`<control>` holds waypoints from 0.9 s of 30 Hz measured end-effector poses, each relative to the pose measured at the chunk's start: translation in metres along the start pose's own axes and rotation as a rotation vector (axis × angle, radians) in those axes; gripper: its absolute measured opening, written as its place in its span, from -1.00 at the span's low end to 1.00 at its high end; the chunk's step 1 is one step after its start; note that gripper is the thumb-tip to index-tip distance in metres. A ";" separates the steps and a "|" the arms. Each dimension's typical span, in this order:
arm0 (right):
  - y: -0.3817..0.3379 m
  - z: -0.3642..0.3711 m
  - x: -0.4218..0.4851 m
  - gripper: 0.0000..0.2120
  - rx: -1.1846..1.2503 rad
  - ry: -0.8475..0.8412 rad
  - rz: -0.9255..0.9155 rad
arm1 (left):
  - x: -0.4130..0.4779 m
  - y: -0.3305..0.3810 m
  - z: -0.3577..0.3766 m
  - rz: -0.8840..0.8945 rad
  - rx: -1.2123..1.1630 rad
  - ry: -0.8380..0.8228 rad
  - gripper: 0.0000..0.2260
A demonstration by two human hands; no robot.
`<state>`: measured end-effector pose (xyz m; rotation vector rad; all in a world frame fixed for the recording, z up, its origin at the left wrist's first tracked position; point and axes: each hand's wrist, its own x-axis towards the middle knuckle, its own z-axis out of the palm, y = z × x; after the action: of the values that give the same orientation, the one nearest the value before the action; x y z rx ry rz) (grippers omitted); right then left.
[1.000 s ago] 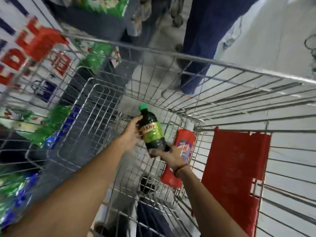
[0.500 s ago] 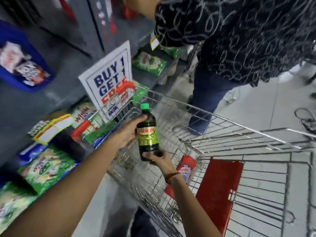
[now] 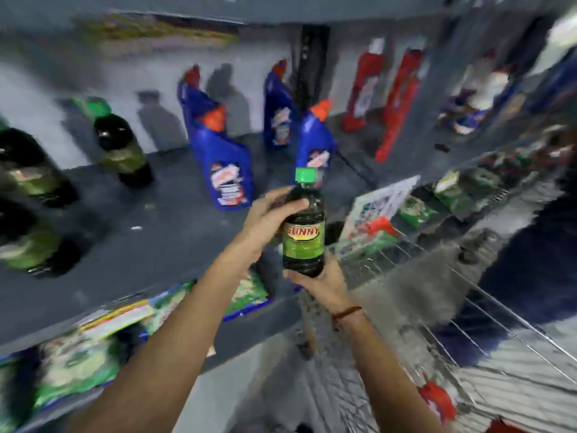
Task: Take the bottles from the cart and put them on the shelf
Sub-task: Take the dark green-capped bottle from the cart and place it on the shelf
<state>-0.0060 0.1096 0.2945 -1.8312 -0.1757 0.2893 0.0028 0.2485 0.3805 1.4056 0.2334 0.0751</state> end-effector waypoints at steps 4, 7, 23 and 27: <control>-0.038 0.084 0.006 -0.52 -0.070 -0.125 -0.118 | -0.034 0.031 -0.088 0.137 0.043 0.131 -0.81; -0.062 0.143 0.006 -0.46 -0.081 -0.217 -0.155 | -0.053 0.042 -0.145 0.194 0.063 0.229 -0.83; -0.096 0.266 0.044 -0.28 -0.280 -0.328 -0.263 | -0.065 0.034 -0.259 0.231 0.171 0.415 -0.62; -0.085 0.250 0.044 -0.26 -0.226 -0.339 -0.250 | -0.067 0.023 -0.250 0.231 0.122 0.517 -0.56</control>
<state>-0.0333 0.3756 0.3076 -1.9462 -0.6918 0.4157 -0.1127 0.4817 0.3743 1.5120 0.5084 0.6282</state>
